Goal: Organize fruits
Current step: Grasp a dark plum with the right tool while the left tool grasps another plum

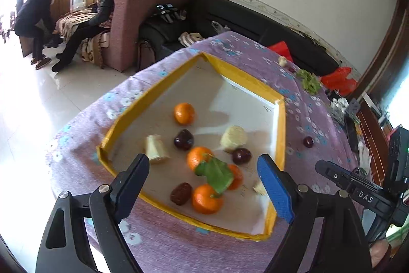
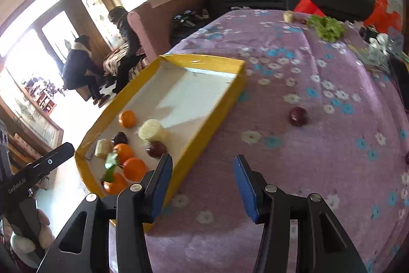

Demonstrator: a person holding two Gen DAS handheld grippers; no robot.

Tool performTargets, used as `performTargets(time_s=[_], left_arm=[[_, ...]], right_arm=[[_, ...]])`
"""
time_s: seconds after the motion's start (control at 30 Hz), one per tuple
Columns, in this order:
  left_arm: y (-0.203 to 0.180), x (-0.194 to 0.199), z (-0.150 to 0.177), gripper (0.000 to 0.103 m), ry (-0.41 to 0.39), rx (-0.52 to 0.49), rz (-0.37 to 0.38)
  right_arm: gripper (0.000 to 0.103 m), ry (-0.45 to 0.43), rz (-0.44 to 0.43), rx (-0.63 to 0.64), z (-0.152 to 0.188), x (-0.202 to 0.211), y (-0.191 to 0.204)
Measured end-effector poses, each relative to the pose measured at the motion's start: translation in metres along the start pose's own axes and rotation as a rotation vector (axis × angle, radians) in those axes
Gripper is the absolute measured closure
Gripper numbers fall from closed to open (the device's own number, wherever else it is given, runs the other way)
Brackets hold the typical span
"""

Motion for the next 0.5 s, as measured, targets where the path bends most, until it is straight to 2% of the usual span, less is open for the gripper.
performTargets(time_s=[0.2,0.5], left_arm=[[-0.048,-0.002,0.000,0.017,0.015,-0.100,0.037],[-0.114,-0.025,-0.005,0.017,0.072,-0.185,0.126]], right_arm=[[0.048,-0.044,0.058,-0.075,-0.004,0.027,-0.061],[0.047,-0.181,0.244,-0.256,-0.030,0.103,-0.204]])
Point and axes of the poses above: each gripper's, at about its wrist camera, not at the fingertips, and x roughly against the way its jaws point, y to its left, z to its underside, the point moved 10 cm from there along -x, roughly the way its jaws point, and after that the axes turned 9 degrees about -x, right-handed, at the moved point
